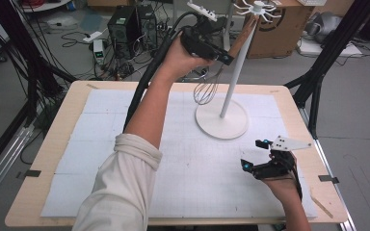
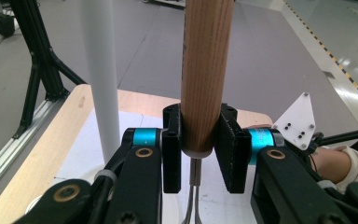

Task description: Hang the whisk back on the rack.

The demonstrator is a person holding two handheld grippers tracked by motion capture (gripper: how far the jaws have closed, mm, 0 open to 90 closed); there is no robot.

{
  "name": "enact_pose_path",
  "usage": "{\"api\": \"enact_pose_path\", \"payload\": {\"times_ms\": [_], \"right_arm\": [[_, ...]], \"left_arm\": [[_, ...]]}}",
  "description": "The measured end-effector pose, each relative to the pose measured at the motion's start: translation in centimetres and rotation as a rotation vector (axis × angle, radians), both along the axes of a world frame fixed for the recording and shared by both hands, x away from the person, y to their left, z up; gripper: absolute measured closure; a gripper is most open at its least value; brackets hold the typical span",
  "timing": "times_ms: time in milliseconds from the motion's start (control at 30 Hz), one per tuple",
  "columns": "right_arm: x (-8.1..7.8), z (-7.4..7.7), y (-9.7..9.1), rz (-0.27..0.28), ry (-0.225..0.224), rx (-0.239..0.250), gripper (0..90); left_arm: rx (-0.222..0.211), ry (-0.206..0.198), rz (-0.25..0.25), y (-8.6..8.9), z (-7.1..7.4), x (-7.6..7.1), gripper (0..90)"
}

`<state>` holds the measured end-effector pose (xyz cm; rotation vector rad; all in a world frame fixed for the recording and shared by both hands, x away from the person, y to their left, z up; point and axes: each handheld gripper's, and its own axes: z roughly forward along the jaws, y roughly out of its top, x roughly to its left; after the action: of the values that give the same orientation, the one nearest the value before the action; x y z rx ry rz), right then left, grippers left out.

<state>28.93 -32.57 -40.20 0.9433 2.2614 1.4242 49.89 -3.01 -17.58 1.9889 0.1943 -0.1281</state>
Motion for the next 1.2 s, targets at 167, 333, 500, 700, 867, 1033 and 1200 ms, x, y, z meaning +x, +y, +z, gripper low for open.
{"api": "enact_pose_path", "payload": {"times_ms": [167, 333, 500, 700, 867, 1033, 1200], "right_arm": [[-0.1, 0.0, 0.0, 0.001, 0.004, 0.0, 0.4], [0.0, 0.0, 0.0, 0.003, 0.0, 0.002, 0.4], [0.0, 0.0, -0.1, 0.001, -0.002, 0.006, 0.4], [-0.1, 0.0, -0.2, 0.001, 0.003, 0.005, 0.4], [-0.1, 0.0, -0.2, 0.002, 0.001, 0.005, 0.4], [-0.1, 0.0, -0.2, 0.001, 0.002, 0.004, 0.4], [-0.2, 0.2, -0.5, -0.004, -0.005, 0.014, 0.4]], "left_arm": [[0.025, -0.008, -0.003, -1.0, 0.1, 0.1, 73.5], [0.039, 0.0, 0.015, -1.7, 0.1, 0.4, 73.6], [0.034, 0.001, 0.025, -2.0, -0.3, 0.8, 73.5], [0.056, -0.016, 0.048, -2.2, -0.4, 0.8, 72.1], [0.117, -0.037, 0.107, -2.1, -0.7, 0.7, 60.6], [0.125, -0.033, 0.119, -1.5, -1.0, 0.4, 52.0], [0.15, -0.021, 0.134, -0.3, -2.0, -0.3, 45.4]]}}
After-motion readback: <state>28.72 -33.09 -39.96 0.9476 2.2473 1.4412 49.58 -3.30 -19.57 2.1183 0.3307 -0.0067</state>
